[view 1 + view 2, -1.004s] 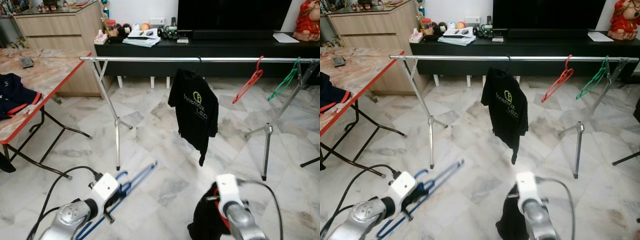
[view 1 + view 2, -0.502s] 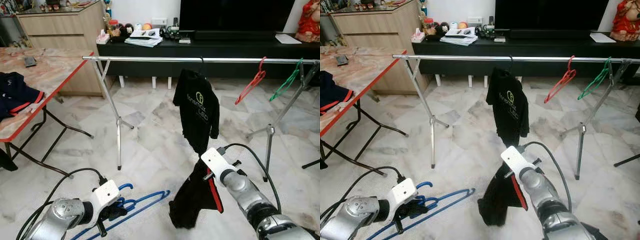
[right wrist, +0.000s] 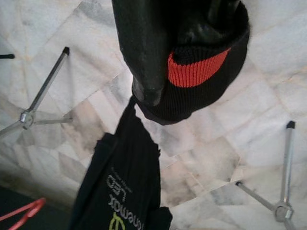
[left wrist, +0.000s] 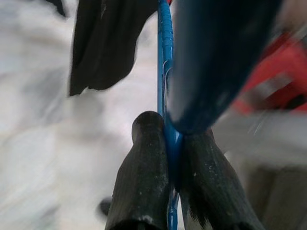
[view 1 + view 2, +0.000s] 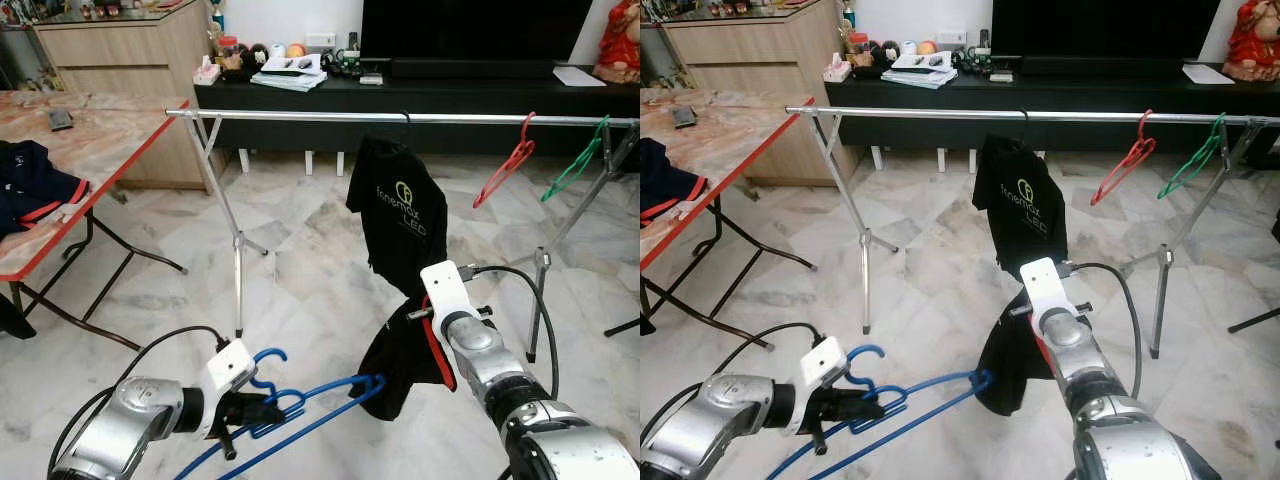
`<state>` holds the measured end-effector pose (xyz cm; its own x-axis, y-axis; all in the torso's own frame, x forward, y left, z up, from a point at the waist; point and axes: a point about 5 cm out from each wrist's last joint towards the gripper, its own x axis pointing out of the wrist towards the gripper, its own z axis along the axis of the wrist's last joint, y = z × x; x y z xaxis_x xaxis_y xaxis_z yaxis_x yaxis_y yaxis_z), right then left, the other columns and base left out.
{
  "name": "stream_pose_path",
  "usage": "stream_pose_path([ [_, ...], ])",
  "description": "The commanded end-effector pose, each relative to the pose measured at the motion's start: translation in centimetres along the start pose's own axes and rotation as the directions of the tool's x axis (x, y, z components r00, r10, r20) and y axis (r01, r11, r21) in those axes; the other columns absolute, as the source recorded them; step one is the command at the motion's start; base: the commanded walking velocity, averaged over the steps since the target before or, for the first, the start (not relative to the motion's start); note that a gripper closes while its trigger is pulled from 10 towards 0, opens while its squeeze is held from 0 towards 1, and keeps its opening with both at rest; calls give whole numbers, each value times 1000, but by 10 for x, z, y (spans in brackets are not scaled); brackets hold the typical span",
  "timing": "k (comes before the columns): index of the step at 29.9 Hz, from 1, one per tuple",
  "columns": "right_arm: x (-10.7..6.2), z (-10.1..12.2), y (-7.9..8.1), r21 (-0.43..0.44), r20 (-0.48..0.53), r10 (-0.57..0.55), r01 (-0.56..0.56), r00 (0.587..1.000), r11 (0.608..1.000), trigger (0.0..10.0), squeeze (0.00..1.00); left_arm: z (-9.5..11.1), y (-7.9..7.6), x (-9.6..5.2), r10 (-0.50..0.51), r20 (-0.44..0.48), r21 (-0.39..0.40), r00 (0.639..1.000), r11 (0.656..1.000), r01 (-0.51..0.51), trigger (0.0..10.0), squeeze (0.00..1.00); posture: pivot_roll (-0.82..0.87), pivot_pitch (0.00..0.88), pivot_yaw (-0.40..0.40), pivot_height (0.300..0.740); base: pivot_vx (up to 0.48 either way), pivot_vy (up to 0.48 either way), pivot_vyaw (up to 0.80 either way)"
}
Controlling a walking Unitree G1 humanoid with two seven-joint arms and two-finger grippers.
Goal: Hang hanger
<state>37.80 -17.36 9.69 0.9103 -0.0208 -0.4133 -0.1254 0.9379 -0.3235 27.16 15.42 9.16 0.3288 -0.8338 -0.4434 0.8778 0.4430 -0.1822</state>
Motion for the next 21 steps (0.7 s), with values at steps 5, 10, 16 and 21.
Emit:
stream_pose_path([
  [5,1,18,12,-192,20,133,-127,991,973,10000,0,26,-4,1,-72,84,16,994,997,71,10000,0,46,76,10,740,0,0,0],
  [10,1,33,15,-340,36,192,-169,981,925,10000,0,29,-7,6,-96,89,18,991,995,94,10000,0,46,78,9,740,0,0,0],
  [16,1,43,19,-533,14,185,-149,983,833,10000,0,35,-11,12,-103,94,27,990,994,101,10000,0,62,79,2,740,0,0,0],
  [21,1,54,21,-483,48,169,-125,984,866,10000,0,35,-7,15,-42,95,27,995,999,39,10000,0,68,82,3,740,0,0,0],
])
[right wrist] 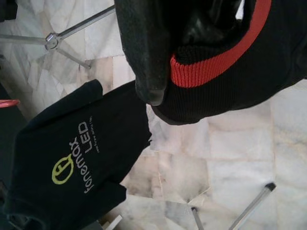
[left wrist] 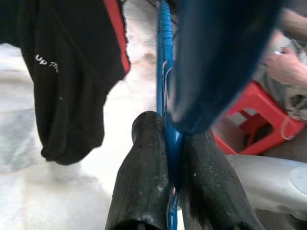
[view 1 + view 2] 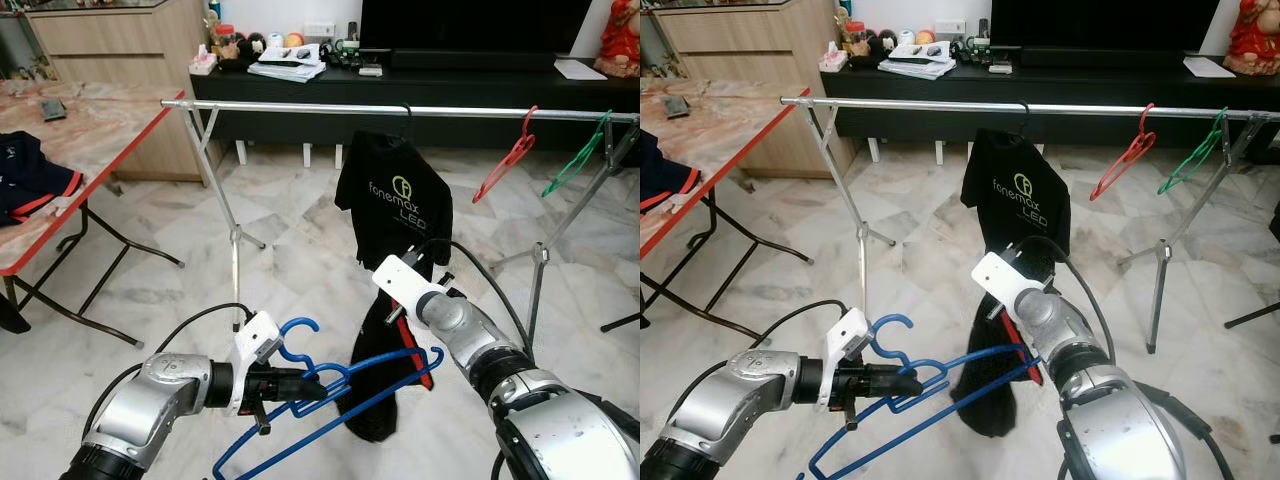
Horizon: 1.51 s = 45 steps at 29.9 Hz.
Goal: Hang hanger
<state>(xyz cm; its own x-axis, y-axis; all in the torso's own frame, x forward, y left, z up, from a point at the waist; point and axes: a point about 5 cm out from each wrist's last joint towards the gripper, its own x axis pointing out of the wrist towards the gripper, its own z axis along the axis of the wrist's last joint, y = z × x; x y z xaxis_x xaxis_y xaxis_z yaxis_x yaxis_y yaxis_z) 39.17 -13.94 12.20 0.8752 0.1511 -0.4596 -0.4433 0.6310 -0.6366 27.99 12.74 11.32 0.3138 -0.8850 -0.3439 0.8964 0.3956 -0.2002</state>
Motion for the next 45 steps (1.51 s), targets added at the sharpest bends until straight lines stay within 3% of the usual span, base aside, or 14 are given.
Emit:
stream_pose_path([
  [1,0,17,-9,32,40,-30,29,999,999,10000,0,3,4,0,55,6,25,998,998,-55,10000,0,70,85,1,740,0,0,0],
  [6,1,18,-4,28,42,-19,18,999,999,10000,0,3,10,1,130,23,15,991,991,-131,10000,0,75,86,-2,740,0,0,0],
  [9,1,18,-2,46,43,-18,16,999,999,10000,0,5,25,-1,269,29,4,963,963,-270,10000,0,76,86,-3,740,0,0,0],
  [11,1,19,-2,52,47,-20,17,999,999,10000,0,5,40,-5,413,24,-9,910,911,-413,10000,0,74,86,-3,740,0,0,0],
  [13,1,19,-3,53,47,-21,19,999,998,10000,0,4,45,-7,458,21,-16,889,889,-458,10000,0,69,83,-3,740,0,0,0],
  [16,0,15,-7,57,41,-30,28,999,998,10000,0,1,49,-12,503,3,-23,864,864,-503,10000,0,66,84,-2,740,0,0,0],
  [27,-3,-1,-16,30,-3,-52,53,999,998,10000,0,-14,51,-28,547,-73,55,834,837,-544,10000,0,72,81,-3,740,0,0,0],
  [33,-3,-10,-12,5,-20,-21,21,1000,1000,10000,0,-13,44,-26,513,-40,48,858,858,-511,10000,0,70,82,-3,740,0,0,0],
  [37,-2,-11,-5,49,-14,13,-12,1000,999,10000,0,-3,37,-19,458,36,17,888,888,-459,10000,0,71,81,-2,740,0,0,0],
  [45,-1,-13,5,187,3,59,-58,998,981,10000,0,7,30,-15,387,121,-46,914,922,-384,10000,0,68,81,2,740,0,0,0],
])
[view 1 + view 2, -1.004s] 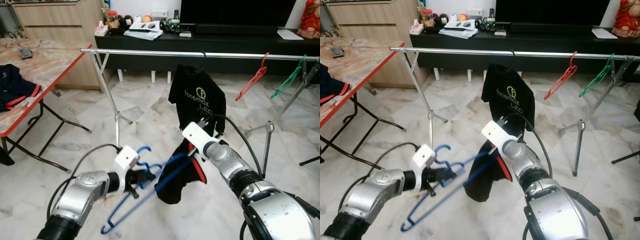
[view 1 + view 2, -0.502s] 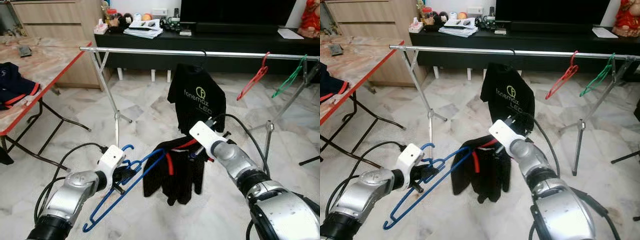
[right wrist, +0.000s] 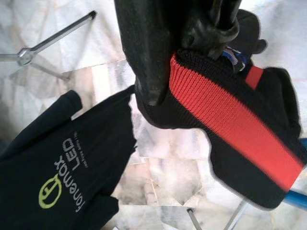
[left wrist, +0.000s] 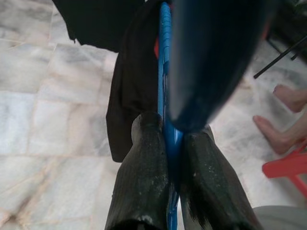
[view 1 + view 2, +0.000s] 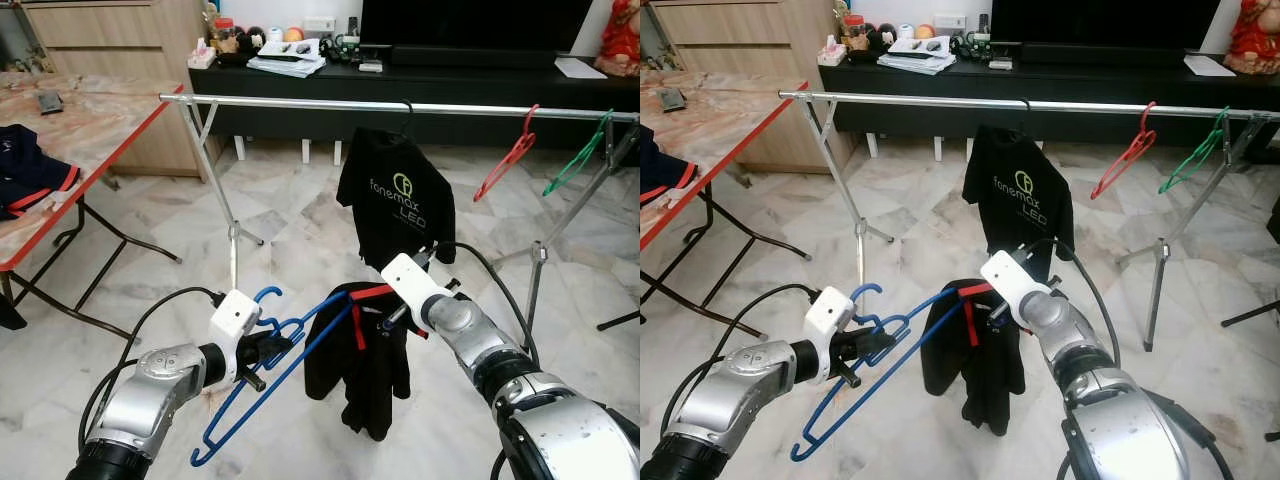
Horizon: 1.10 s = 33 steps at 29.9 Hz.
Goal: Hang hanger
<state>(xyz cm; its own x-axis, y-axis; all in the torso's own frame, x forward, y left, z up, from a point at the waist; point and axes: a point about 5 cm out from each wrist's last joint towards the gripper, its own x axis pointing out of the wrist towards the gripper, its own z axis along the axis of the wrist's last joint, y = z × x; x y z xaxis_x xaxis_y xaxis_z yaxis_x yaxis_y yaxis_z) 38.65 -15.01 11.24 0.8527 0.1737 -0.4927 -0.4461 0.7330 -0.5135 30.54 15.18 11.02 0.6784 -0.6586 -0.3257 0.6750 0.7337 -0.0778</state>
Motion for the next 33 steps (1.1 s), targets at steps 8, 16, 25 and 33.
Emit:
stream_pose_path([
  [8,0,-3,3,110,16,-1,0,1000,994,10000,0,6,-17,-6,-155,26,-29,988,987,155,10000,0,73,81,5,740,0,0,0],
  [16,-2,3,-14,121,19,-64,62,998,991,10000,0,-2,-22,-13,-213,-54,-7,975,977,213,10000,0,73,78,3,740,0,0,0],
  [25,-2,14,-16,128,38,-74,69,997,989,10000,0,-8,-16,-12,-136,-114,54,984,988,143,10000,0,79,80,-2,740,0,0,0],
  [33,1,11,-1,106,36,-9,5,999,994,10000,0,-1,-8,-2,-10,-49,75,999,997,14,10000,0,79,77,-2,740,0,0,0],
])
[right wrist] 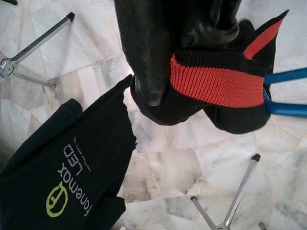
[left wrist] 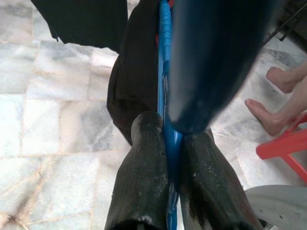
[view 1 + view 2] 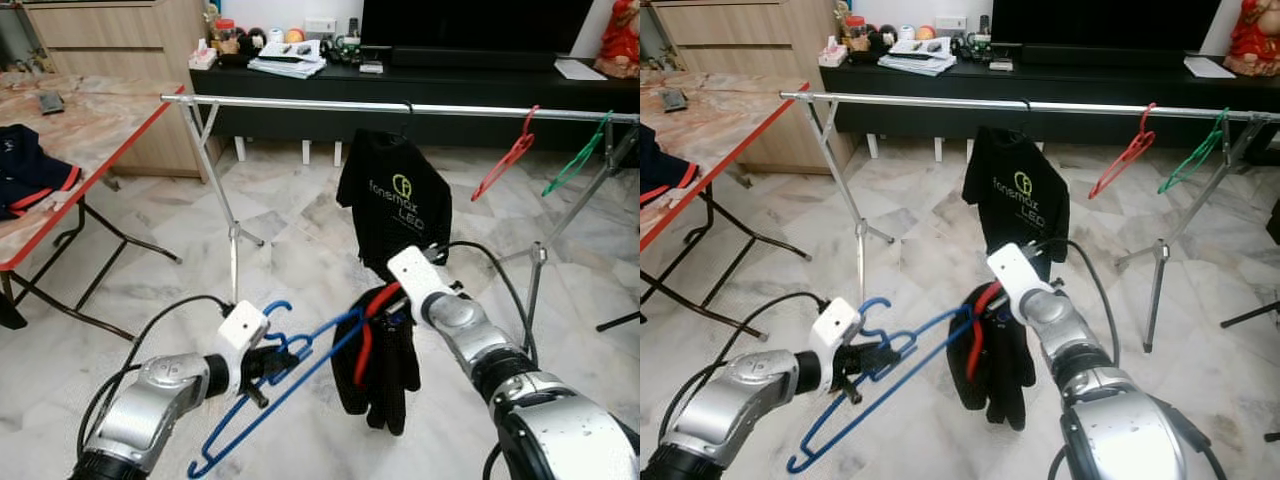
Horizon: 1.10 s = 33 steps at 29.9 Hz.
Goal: Hang hanger
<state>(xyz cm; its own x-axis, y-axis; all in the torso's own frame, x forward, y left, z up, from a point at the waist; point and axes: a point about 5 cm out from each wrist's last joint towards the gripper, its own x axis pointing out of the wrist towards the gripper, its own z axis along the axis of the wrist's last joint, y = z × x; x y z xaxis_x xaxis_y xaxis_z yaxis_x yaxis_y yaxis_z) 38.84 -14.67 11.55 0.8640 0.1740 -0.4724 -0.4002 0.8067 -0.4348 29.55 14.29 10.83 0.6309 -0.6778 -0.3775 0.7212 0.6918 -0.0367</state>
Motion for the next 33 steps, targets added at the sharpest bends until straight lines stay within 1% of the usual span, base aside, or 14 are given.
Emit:
stream_pose_path([
  [1,0,5,1,-11,15,14,-14,1000,1000,10000,0,2,6,-2,42,12,17,999,999,-42,10000,0,79,77,-2,740,0,0,0],
  [2,0,4,3,-22,12,31,-31,999,999,10000,0,3,6,-2,55,27,17,998,998,-55,10000,0,79,76,-1,740,0,0,0],
  [4,0,4,4,-39,13,48,-48,999,998,10000,0,5,6,-1,47,45,5,998,999,-47,10000,0,76,75,0,740,0,0,0],
  [10,0,5,4,-99,17,59,-57,998,993,10000,0,8,-2,-1,-29,77,-9,997,1000,30,10000,0,71,70,3,740,0,0,0],
  [11,0,5,4,-109,21,65,-62,998,992,10000,0,8,-3,-2,-49,78,-8,996,999,49,10000,0,71,70,3,740,0,0,0],
  [13,0,8,3,-137,31,83,-78,996,987,10000,0,9,-12,-5,-141,81,-13,987,990,142,10000,0,70,69,3,740,0,0,0],
  [14,0,8,3,-137,31,83,-78,996,987,10000,0,9,-12,-5,-141,81,-13,987,990,142,10000,0,70,69,3,740,0,0,0],
  [15,-1,10,2,-155,40,84,-77,996,985,10000,0,8,-15,-7,-175,74,-12,982,984,176,10000,0,70,69,3,740,0,0,0],
  [18,-1,13,0,-184,54,83,-72,995,980,10000,0,6,-18,-10,-212,55,-13,976,977,213,10000,0,69,63,7,740,0,0,0],
  [19,-2,15,-2,-207,61,81,-67,995,976,10000,0,4,-19,-11,-221,41,-3,974,975,221,10000,0,70,62,7,740,0,0,0],
  [23,-2,19,-5,-264,75,72,-50,995,963,10000,0,4,-17,-13,-219,41,-2,975,976,220,10000,0,68,60,7,740,0,0,0],
  [25,-3,22,-5,-274,85,80,-54,993,960,10000,0,4,-17,-13,-218,41,2,975,976,218,10000,0,68,62,6,740,0,0,0],
  [31,-3,28,-4,-268,99,93,-63,991,961,10000,0,1,-12,-9,-163,7,19,987,986,163,10000,0,66,65,6,740,0,0,0],
  [33,-3,27,-6,-272,96,80,-51,992,961,10000,0,-4,-8,-10,-130,-29,24,991,991,130,10000,0,65,69,6,740,0,0,0],
])
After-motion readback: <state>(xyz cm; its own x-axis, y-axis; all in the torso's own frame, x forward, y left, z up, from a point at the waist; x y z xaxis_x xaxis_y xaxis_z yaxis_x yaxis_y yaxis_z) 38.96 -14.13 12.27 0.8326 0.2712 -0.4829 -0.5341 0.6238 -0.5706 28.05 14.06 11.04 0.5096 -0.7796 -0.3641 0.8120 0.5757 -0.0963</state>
